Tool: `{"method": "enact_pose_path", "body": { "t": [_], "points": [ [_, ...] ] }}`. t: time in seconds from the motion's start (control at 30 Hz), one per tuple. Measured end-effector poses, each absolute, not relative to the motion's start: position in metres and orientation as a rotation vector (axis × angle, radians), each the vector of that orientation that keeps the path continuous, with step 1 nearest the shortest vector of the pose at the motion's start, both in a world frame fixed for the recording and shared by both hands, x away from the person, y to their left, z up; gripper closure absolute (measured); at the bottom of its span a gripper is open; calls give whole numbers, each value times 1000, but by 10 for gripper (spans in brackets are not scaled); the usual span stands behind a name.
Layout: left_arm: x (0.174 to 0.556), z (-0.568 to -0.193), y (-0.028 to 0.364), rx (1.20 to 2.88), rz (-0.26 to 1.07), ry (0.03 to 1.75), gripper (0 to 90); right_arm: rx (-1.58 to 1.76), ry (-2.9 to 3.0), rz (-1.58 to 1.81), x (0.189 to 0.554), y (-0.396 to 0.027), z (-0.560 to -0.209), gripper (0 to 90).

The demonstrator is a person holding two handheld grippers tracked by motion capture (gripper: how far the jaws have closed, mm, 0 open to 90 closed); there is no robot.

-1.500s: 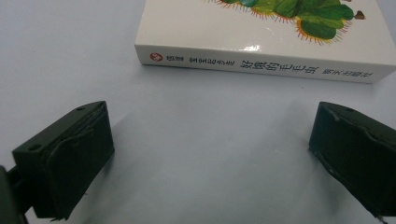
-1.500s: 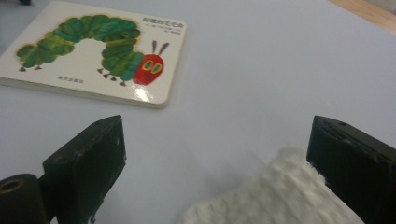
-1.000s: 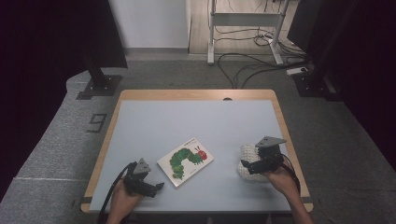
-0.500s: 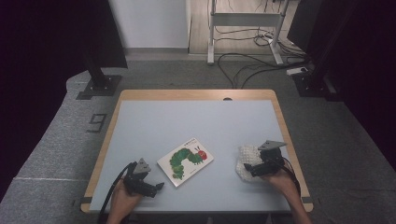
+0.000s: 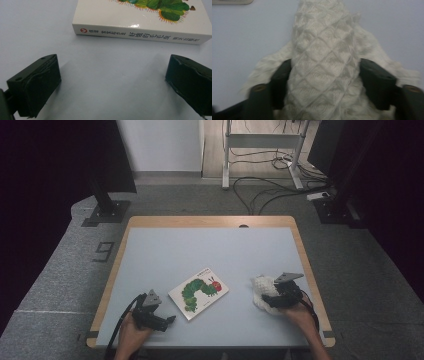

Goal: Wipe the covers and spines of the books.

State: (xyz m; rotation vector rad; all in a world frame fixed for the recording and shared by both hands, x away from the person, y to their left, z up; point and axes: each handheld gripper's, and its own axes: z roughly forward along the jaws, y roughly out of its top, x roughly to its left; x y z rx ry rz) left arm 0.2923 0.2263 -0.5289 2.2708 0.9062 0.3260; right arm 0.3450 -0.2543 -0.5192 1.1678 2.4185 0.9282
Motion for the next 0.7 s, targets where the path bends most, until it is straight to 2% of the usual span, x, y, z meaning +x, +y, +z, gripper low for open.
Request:
{"method": "enact_pose_path", "body": {
  "t": [0.1, 0.23, 0.7],
  "points": [
    [292, -529, 226, 2271, 326, 906, 0, 1184, 2412, 933, 347, -260, -517, 555],
    [292, -529, 226, 2270, 326, 906, 0, 1196, 2399, 931, 346, -261, -517, 630],
    [292, -529, 226, 2271, 326, 906, 0, 1191, 2400, 998, 342, -266, -502, 644]
  ]
}}
